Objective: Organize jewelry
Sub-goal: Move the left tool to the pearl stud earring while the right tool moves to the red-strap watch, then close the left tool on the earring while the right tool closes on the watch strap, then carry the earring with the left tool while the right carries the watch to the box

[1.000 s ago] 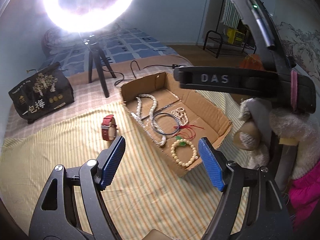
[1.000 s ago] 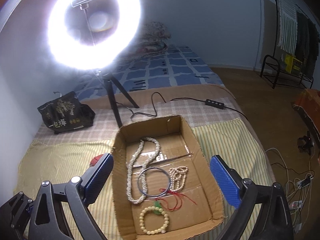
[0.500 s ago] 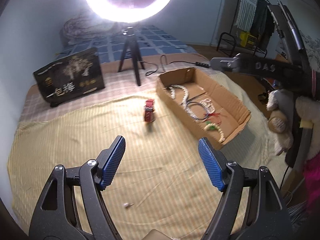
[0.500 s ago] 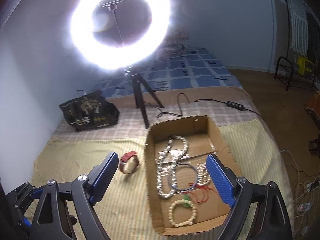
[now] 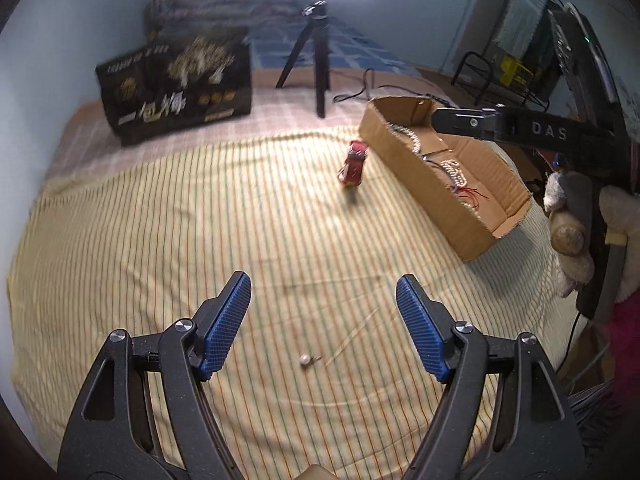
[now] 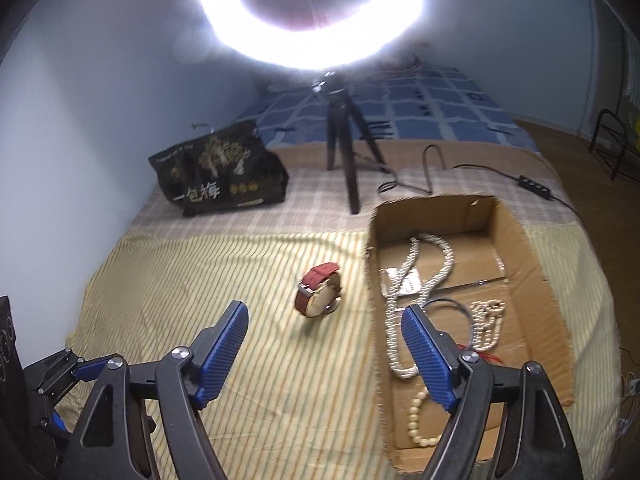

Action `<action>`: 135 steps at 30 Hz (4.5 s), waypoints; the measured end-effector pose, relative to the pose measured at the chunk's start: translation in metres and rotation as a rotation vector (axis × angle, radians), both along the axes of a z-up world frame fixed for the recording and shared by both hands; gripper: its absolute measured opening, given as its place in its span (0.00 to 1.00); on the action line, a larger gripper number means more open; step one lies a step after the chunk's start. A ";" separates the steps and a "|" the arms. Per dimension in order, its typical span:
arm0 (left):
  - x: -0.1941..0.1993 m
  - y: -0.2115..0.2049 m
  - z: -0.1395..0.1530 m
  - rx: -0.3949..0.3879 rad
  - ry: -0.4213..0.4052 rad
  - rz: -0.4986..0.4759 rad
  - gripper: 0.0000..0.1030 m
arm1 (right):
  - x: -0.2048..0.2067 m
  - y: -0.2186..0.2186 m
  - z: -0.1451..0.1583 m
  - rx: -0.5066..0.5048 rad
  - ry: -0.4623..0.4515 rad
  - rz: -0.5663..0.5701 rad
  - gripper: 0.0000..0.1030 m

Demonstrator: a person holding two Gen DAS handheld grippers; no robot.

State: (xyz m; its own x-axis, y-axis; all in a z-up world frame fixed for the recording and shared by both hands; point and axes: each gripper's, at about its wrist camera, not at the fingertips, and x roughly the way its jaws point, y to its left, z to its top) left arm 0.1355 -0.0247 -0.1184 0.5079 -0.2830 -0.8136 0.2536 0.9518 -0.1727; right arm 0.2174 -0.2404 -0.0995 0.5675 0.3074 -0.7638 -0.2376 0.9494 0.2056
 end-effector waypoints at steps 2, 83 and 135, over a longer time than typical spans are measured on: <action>0.000 0.008 -0.004 -0.034 0.025 0.019 0.75 | 0.002 0.009 -0.004 -0.004 0.012 0.017 0.76; -0.032 -0.023 -0.090 0.160 0.094 -0.001 0.16 | 0.058 0.072 -0.074 -0.044 0.127 0.057 0.04; -0.001 -0.156 -0.004 -0.014 -0.114 -0.126 0.16 | 0.029 -0.080 0.019 0.088 -0.034 -0.054 0.02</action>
State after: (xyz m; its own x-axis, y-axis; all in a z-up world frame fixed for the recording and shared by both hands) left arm 0.1348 -0.1811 -0.1219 0.5567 -0.3610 -0.7482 0.3899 0.9088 -0.1484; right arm 0.2462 -0.3200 -0.0801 0.6104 0.3407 -0.7151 -0.1951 0.9396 0.2811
